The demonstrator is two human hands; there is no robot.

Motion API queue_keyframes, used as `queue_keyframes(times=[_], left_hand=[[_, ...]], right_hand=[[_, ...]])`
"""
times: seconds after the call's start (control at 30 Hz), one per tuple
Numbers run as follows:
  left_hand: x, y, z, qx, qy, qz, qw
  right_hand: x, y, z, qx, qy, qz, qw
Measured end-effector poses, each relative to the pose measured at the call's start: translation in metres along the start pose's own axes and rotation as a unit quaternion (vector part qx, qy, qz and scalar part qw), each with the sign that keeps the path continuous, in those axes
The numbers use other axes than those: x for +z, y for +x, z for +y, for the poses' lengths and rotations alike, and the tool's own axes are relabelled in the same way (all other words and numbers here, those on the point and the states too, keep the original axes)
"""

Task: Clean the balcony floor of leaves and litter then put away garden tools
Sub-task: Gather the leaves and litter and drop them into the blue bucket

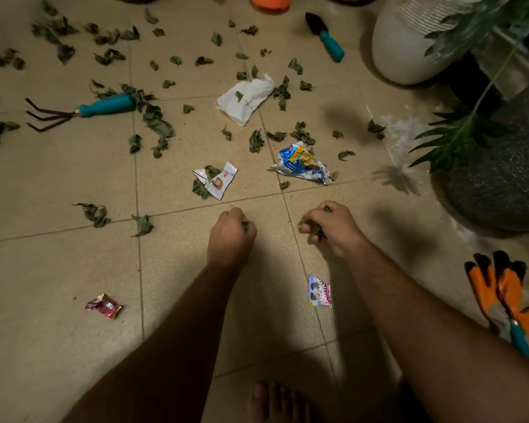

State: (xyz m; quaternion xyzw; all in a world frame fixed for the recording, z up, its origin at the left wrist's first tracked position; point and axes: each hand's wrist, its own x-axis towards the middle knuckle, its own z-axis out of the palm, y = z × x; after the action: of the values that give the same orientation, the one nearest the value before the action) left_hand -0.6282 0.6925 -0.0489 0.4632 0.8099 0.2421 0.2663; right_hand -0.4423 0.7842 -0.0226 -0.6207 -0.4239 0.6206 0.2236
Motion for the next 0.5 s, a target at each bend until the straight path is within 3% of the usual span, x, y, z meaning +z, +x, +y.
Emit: queue_keyframes(times=[0.1, 0.2, 0.3, 0.5], left_hand=[[-0.012, -0.008, -0.021, -0.061, -0.148, 0.027, 0.987], [-0.022, -0.011, -0.032, -0.086, -0.261, 0.007, 0.962], [-0.030, -0.011, -0.036, -0.075, -0.261, 0.026, 0.962], [-0.056, -0.020, -0.051, -0.081, -0.194, 0.069, 0.975]], right_hand=[[0.021, 0.008, -0.009, -0.044, -0.080, 0.036, 0.995], [0.044, 0.015, -0.023, -0.124, -0.185, 0.087, 0.971], [0.055, 0.031, -0.025, -0.166, -0.312, 0.093, 0.931], [0.064, 0.043, -0.017, -0.196, -0.452, 0.111, 0.863]])
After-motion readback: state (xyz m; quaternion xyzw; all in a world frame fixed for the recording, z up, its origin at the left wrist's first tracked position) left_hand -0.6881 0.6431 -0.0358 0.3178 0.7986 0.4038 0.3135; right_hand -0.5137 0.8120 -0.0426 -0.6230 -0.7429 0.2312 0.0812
